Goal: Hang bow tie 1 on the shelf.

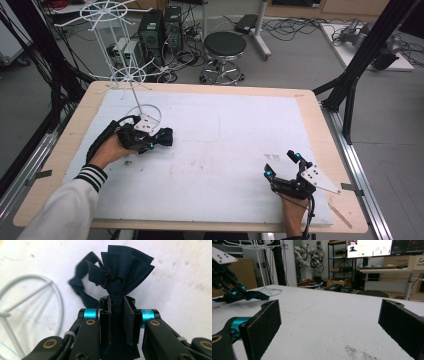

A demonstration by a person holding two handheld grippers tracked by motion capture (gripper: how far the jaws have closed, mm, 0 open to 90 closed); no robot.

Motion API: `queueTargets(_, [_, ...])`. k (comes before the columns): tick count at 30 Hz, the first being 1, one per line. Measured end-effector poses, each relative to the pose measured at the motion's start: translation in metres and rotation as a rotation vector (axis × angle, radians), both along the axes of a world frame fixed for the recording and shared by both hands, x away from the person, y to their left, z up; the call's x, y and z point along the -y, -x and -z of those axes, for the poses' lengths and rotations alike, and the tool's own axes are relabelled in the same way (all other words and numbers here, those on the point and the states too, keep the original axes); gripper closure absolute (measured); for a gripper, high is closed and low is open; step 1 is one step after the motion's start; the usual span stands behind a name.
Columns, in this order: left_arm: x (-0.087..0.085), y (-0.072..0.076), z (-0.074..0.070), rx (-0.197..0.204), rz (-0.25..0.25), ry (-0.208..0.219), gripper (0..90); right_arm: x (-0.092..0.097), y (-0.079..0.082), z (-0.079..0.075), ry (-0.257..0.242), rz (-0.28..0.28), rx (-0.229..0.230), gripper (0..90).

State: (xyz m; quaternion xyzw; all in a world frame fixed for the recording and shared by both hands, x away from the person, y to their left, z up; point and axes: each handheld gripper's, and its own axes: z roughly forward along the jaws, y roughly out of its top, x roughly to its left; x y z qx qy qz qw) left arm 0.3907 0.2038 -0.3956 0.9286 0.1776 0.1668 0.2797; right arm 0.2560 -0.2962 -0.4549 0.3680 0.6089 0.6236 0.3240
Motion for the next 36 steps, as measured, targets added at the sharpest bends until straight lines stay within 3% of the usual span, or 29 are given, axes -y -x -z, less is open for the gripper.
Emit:
queueTargets(9, [-0.013,0.016,-0.012,0.074,-0.043,0.195,76.9,-0.001,0.000,0.000,0.008,-0.002,0.003,3.8])
queueTargets(20, [-0.029,0.035,-0.025,0.127,-0.088,0.352,76.8,-0.001,0.000,0.000,0.005,-0.002,0.001,3.8])
queueTargets(30, [-0.046,0.046,-0.032,0.152,-0.126,0.450,76.8,-0.001,0.000,0.000,0.007,-0.001,0.004,3.8])
queueTargets(36, [-0.056,0.048,-0.034,0.171,-0.167,0.488,76.8,-0.001,0.000,0.000,0.008,-0.002,0.000,3.8])
